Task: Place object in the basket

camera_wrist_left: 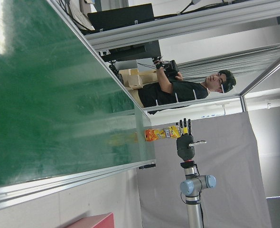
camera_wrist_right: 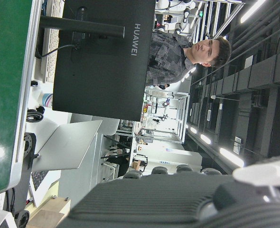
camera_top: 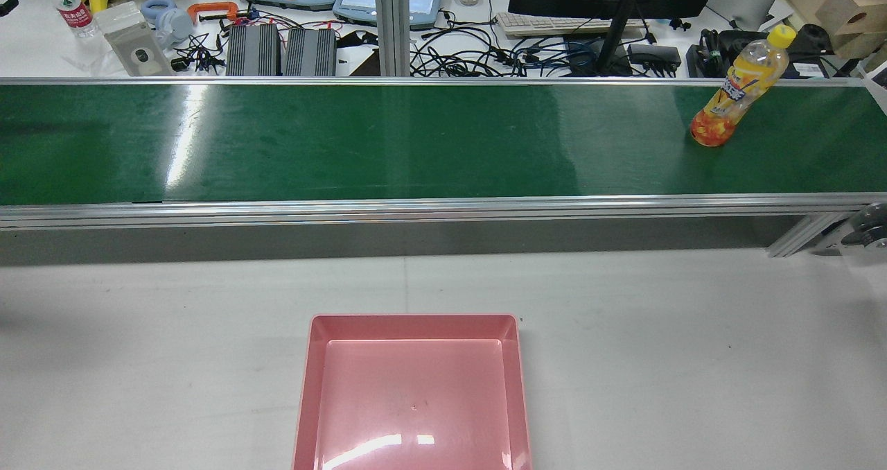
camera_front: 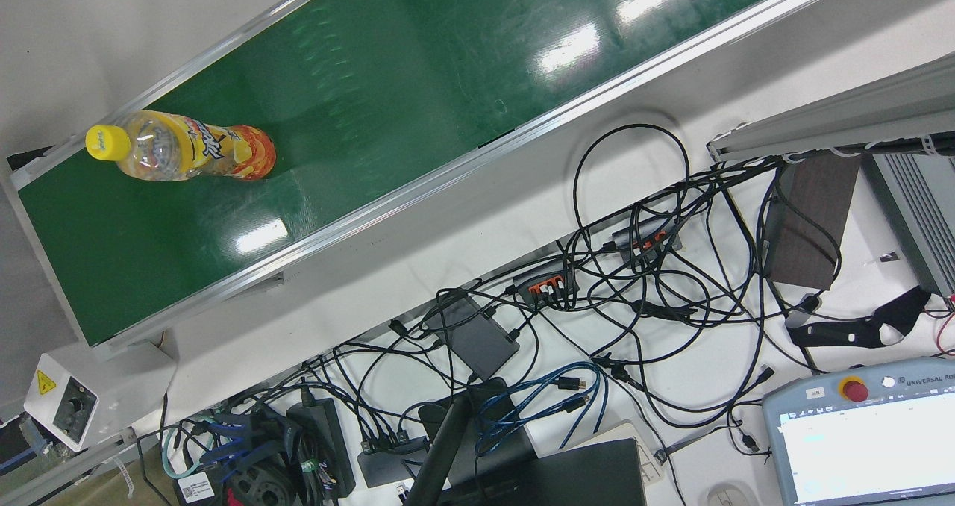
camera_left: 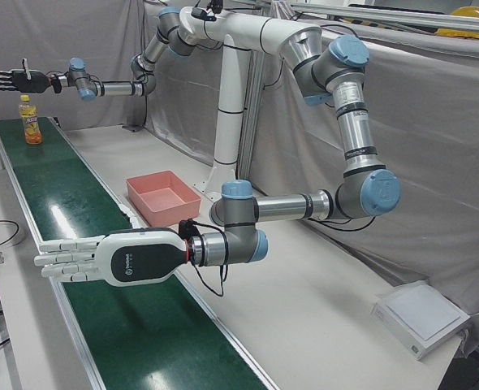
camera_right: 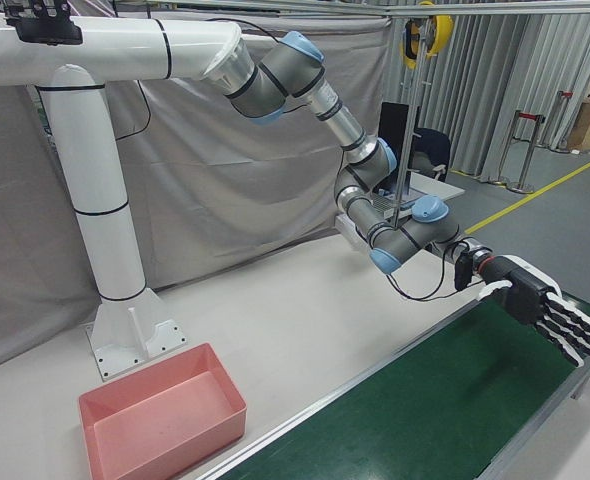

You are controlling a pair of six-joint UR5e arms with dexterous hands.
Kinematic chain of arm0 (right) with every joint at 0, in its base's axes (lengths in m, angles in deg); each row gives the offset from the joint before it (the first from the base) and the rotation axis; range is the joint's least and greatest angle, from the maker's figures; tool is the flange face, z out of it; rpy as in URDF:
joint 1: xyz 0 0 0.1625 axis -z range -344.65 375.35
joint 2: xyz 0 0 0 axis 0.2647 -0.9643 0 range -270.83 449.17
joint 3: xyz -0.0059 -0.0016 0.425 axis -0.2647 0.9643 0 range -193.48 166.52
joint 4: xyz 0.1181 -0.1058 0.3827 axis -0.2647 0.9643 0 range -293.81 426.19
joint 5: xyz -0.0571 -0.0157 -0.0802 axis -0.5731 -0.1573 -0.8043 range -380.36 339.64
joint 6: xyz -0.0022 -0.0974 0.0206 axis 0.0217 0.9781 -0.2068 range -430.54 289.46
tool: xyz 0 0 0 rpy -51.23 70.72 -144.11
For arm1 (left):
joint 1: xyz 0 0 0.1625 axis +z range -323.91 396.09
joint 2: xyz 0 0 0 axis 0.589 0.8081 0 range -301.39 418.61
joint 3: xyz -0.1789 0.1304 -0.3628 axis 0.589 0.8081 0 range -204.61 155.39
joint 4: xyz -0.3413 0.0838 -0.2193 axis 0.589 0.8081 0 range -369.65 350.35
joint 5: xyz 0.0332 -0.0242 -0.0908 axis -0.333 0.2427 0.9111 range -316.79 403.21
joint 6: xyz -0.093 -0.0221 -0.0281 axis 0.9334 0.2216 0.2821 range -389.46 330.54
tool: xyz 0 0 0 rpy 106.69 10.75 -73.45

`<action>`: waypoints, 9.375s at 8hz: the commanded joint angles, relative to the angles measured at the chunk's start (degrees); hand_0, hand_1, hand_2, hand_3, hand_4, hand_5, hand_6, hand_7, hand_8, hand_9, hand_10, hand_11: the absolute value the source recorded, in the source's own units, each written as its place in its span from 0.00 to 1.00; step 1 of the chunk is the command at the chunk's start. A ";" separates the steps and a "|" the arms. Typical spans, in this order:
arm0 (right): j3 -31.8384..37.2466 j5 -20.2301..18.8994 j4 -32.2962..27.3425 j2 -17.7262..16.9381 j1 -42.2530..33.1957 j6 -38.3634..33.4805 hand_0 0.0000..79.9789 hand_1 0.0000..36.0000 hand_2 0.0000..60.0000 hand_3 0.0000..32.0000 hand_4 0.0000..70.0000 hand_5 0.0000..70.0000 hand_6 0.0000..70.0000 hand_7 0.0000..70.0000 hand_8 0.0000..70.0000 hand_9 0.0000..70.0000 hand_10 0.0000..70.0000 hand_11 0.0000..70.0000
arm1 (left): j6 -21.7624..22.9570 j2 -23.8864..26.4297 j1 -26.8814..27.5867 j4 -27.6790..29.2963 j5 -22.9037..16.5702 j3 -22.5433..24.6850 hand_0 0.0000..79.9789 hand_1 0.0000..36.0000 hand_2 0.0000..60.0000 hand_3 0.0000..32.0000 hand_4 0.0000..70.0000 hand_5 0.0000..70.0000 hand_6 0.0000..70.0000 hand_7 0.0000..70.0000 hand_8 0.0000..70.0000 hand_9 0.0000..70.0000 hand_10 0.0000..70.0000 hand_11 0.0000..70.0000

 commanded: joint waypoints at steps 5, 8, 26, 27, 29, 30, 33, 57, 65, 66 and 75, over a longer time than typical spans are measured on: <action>0.00 0.00 0.00 0.00 0.00 0.00 0.00 0.00 0.00 0.00 0.00 0.00 0.00 0.00 0.00 0.00 0.00 0.00 | 0.21 0.00 -0.15 -0.07 0.00 0.74 0.62 0.48 0.17 0.00 0.00 0.07 0.00 0.00 0.00 0.03 0.07 0.13; 0.00 0.00 0.00 0.00 0.00 0.00 0.00 0.00 0.00 0.00 0.00 0.00 0.00 0.00 0.00 0.00 0.00 0.00 | 0.21 0.00 -0.06 -0.07 0.00 0.91 0.62 0.47 0.16 0.00 0.00 0.07 0.00 0.00 0.01 0.03 0.07 0.13; 0.00 0.00 0.00 0.00 0.00 0.00 0.00 0.00 0.00 0.00 0.00 0.00 0.00 0.00 0.00 0.00 0.00 0.00 | 0.47 0.00 -0.15 -0.42 0.00 1.79 0.62 0.47 0.17 0.00 0.00 0.08 0.00 0.00 0.01 0.04 0.07 0.14; 0.00 0.00 0.00 0.00 0.00 0.00 0.00 0.00 0.00 0.00 0.00 0.00 0.00 0.00 0.00 0.00 0.00 0.00 | 0.47 0.00 -0.15 -0.42 0.00 1.79 0.62 0.47 0.16 0.00 0.00 0.08 0.00 0.00 0.01 0.04 0.07 0.14; 0.00 0.00 0.00 0.00 0.00 0.00 0.00 0.00 0.00 0.00 0.00 0.00 0.00 0.00 0.00 0.00 0.00 0.00 | 0.47 0.00 -0.15 -0.59 0.00 1.79 0.61 0.47 0.18 0.00 0.00 0.09 0.00 0.00 0.01 0.04 0.07 0.14; 0.00 0.00 0.00 0.00 0.00 0.00 0.00 0.00 0.00 0.00 0.00 0.00 0.00 0.00 0.00 0.00 0.00 0.00 | 0.47 0.00 -0.23 -0.68 0.00 1.79 0.61 0.47 0.18 0.00 0.00 0.08 0.00 0.00 0.01 0.04 0.07 0.14; 0.00 0.00 0.00 0.00 0.00 0.00 0.00 0.00 0.00 0.00 0.00 0.00 0.00 0.00 0.00 0.00 0.00 0.00 | 0.47 0.00 -0.41 -0.68 0.00 1.97 0.61 0.47 0.18 0.00 0.00 0.09 0.00 0.00 0.01 0.04 0.08 0.14; 0.00 0.00 0.00 0.00 0.00 0.00 0.00 0.00 0.00 0.00 0.00 0.00 0.00 0.00 0.00 0.00 0.00 0.00 | -1.64 0.00 1.61 2.84 0.18 0.30 0.60 0.29 0.00 0.00 0.00 0.04 0.00 0.00 0.00 0.04 0.08 0.14; 0.00 0.00 0.00 0.00 0.00 0.00 0.00 0.00 0.00 0.00 0.00 0.00 0.00 0.00 0.00 0.00 0.00 0.00 | -1.55 -0.62 1.96 2.30 0.17 -0.93 0.59 0.29 0.00 0.00 0.00 0.04 0.00 0.00 0.00 0.02 0.07 0.13; 0.00 0.00 0.00 0.00 0.00 0.00 0.00 0.00 0.00 0.00 0.00 0.00 0.00 0.00 0.00 0.00 0.00 0.00 | -1.55 -0.62 1.96 2.39 0.18 -0.93 0.58 0.28 0.00 0.00 0.00 0.04 0.00 0.00 0.00 0.01 0.07 0.12; 0.00 0.00 0.00 0.00 0.00 0.00 0.00 0.00 0.00 0.00 0.00 0.00 0.00 0.00 0.00 0.00 0.00 0.00 | -1.46 -0.62 1.79 2.57 0.18 -0.84 0.59 0.29 0.00 0.00 0.00 0.04 0.00 0.00 0.00 0.02 0.09 0.15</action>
